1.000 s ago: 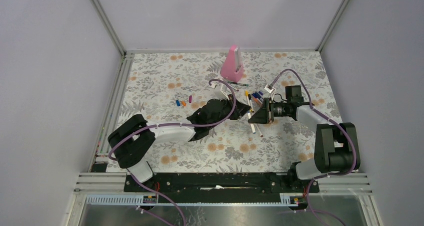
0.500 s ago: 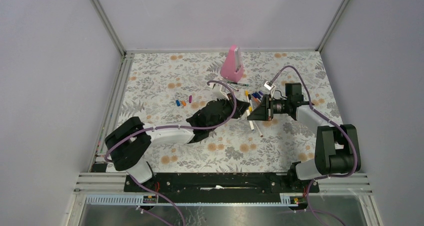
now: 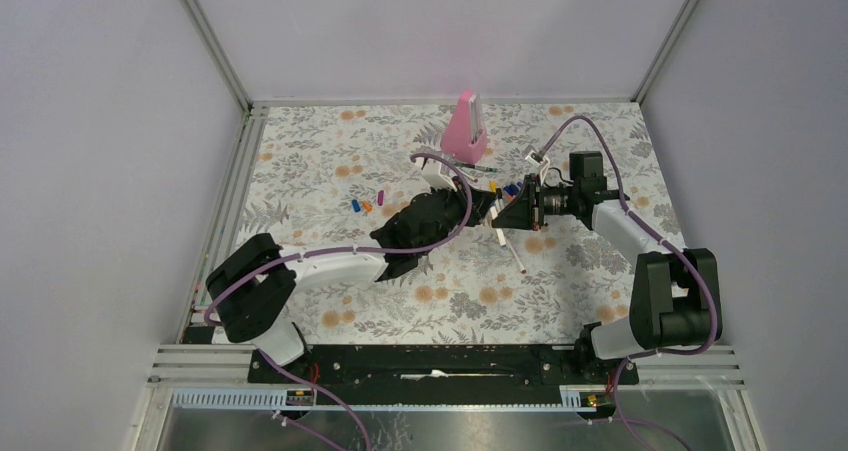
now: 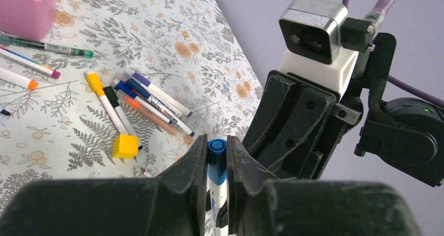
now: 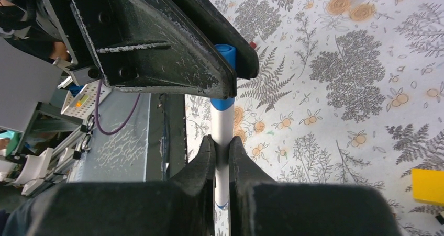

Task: Open the pen caps
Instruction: Open the pen cap from the pen.

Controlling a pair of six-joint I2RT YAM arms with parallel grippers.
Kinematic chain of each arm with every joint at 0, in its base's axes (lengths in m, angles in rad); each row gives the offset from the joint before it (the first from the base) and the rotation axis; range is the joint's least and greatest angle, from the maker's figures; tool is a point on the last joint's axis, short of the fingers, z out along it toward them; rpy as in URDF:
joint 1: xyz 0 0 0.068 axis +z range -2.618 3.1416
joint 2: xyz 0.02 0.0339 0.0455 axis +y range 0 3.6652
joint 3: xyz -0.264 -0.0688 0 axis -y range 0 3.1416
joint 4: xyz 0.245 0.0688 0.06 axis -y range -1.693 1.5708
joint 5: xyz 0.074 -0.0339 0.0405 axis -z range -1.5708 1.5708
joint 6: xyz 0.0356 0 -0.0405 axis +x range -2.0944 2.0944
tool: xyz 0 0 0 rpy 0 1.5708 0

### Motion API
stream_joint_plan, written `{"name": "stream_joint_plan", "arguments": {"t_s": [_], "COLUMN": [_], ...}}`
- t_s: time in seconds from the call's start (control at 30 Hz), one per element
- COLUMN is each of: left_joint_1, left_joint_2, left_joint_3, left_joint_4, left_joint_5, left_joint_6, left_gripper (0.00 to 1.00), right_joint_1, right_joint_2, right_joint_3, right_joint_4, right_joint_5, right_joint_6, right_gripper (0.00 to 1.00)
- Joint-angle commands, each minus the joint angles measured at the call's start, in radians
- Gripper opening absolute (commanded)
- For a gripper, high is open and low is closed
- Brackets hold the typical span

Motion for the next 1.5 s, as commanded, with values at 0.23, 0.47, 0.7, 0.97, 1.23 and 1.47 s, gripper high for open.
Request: {"name": "stream_joint_plan", "arguments": {"t_s": [0.23,0.47,0.7,0.97,1.23,1.47], "left_joint_1": [0.115,0.147,0.177,0.211,0.234,0.257], "left_joint_2": [-0.084,-0.095,-0.089,-0.091,-0.239,-0.574], "left_joint_3": [0.121,0.070,0.057,0.089,0.006,-0.092], "left_joint_4": [0.314,0.397,0.434,0.443,0.219,-0.597], "left_joint_5": [-0.275,-0.296,-0.308,-0.294,-0.111,0.026], "left_joint_6": [0.067,0.043,0.010,0.020,0.022,0.056], "left_gripper": [0.00,0.00,0.00,0.00,0.00,0.00], "right_joint_1": [0.023,0.023,0.024,0.023,0.012,-0.057], "right_joint_2": [0.006,0.010,0.017,0.008,-0.054,-0.142], "right_joint_3": [-0.028,-0.043,-0.048,-0.052,-0.006,-0.024], "right_joint_4": [-0.160,-0.125,-0.124,-0.125,-0.237,-0.244], "right_joint_5": [0.008,0.006,0.025,0.015,0.259,0.598], "right_joint_6": [-0.032,-0.010,-0.015,-0.025,-0.179,-0.282], "right_gripper": [0.00,0.00,0.00,0.00,0.00,0.00]}}
